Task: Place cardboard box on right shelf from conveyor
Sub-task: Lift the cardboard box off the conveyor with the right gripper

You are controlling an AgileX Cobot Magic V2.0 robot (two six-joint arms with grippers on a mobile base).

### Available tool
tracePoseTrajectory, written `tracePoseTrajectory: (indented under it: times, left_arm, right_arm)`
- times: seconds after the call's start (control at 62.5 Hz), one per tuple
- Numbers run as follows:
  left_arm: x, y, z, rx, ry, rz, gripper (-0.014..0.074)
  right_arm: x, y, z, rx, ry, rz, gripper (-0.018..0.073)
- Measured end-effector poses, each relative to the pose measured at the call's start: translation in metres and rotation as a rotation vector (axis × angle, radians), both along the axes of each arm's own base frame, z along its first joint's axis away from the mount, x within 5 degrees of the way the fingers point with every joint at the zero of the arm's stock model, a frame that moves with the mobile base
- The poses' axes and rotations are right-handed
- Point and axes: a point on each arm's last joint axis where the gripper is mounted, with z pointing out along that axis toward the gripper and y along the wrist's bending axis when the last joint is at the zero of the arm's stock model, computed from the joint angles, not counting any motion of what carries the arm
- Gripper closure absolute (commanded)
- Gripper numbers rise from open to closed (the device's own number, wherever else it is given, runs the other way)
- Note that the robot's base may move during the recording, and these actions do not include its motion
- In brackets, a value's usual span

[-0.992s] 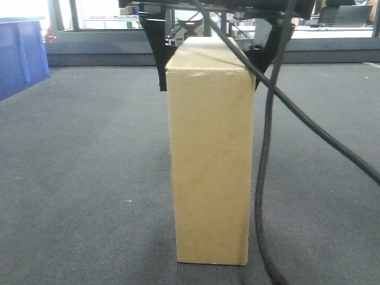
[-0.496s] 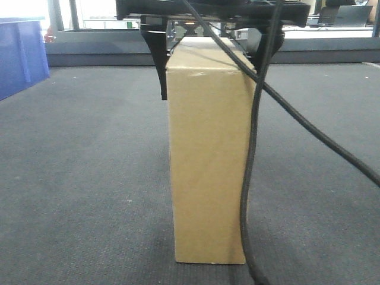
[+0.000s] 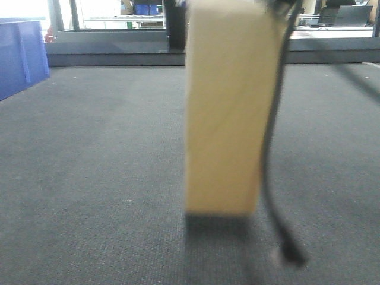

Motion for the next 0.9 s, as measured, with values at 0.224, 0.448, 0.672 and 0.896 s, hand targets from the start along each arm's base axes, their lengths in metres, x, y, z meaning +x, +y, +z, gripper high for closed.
tracePoseTrajectory:
  times: [0.224, 0.448, 0.672, 0.896]
  left_arm:
    - [0.0, 0.0, 0.0, 0.0, 0.0, 0.0, 0.0715]
    - [0.0, 0.0, 0.0, 0.0, 0.0, 0.0, 0.0715]
    - [0.0, 0.0, 0.0, 0.0, 0.0, 0.0, 0.0715]
    - [0.0, 0.0, 0.0, 0.0, 0.0, 0.0, 0.0715]
  right_arm:
    - [-0.002, -0.058, 0.029, -0.066, -0.113, 0.09, 0.0198]
    - [-0.02, -0.126, 0.024, -0.143, -0.243, 0.107, 0.0198]
    - [-0.057, -0.182, 0.018, -0.079, -0.521, -0.052, 0.0198]
    - [-0.111, -0.203, -0.001, -0.043, -0.745, -0.12, 0.0198]
